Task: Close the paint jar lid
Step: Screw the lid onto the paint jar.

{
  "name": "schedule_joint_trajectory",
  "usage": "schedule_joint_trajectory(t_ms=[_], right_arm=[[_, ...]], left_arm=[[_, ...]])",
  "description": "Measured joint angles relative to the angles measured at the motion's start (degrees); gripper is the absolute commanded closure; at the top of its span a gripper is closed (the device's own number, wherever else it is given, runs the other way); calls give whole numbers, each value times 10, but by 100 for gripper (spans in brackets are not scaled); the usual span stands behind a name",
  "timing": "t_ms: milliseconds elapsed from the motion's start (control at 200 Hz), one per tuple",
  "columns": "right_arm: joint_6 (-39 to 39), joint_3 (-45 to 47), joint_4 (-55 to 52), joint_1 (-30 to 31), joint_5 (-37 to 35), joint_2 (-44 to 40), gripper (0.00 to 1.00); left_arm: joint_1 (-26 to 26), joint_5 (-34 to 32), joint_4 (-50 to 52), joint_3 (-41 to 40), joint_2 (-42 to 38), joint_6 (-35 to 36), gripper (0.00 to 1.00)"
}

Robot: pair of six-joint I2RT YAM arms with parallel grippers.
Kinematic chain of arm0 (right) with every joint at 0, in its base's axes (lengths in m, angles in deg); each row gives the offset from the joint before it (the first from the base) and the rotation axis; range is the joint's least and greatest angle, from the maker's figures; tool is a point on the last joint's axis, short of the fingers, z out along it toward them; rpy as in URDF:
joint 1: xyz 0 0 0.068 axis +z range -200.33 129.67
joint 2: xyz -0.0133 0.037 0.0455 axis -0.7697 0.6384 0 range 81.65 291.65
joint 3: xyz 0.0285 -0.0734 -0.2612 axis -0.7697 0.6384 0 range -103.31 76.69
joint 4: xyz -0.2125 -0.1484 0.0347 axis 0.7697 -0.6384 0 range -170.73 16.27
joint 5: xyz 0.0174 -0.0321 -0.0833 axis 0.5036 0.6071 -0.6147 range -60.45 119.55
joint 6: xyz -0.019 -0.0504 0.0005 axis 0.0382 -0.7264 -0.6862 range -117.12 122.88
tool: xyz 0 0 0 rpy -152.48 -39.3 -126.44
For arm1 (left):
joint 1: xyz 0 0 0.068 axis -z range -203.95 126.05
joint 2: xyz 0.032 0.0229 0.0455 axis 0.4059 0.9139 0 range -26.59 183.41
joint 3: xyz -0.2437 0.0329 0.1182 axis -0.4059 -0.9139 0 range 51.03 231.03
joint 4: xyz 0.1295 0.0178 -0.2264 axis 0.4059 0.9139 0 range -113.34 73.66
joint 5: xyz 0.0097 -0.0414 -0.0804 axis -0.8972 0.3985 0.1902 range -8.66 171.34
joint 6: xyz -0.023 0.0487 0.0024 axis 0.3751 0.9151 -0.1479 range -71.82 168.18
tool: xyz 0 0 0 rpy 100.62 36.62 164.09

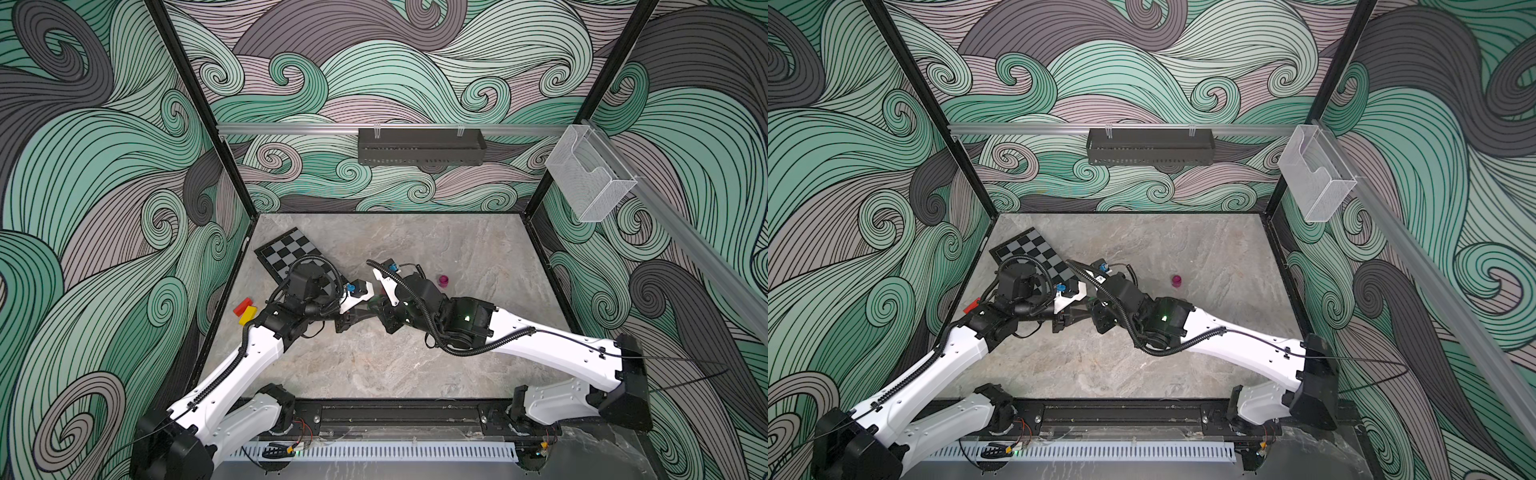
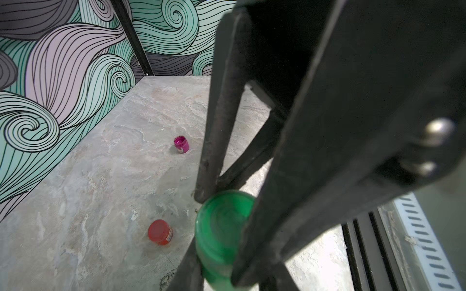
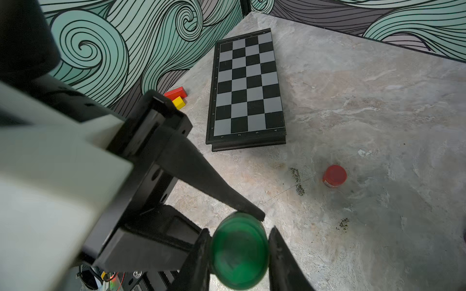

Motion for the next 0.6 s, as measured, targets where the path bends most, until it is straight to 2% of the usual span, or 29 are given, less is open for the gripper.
schedule_joint_trajectory(t_ms=[145, 325, 600], right_arm=[[-7, -2, 5, 0, -1, 1, 74], [-60, -1, 8, -6, 14, -12, 60], [-183, 40, 44, -45, 125, -98, 36]], left_arm=[[-1, -7, -1, 0, -4, -2, 79], [-1, -3, -16, 0, -10, -4, 79], [8, 33, -45, 0, -13, -4, 79]])
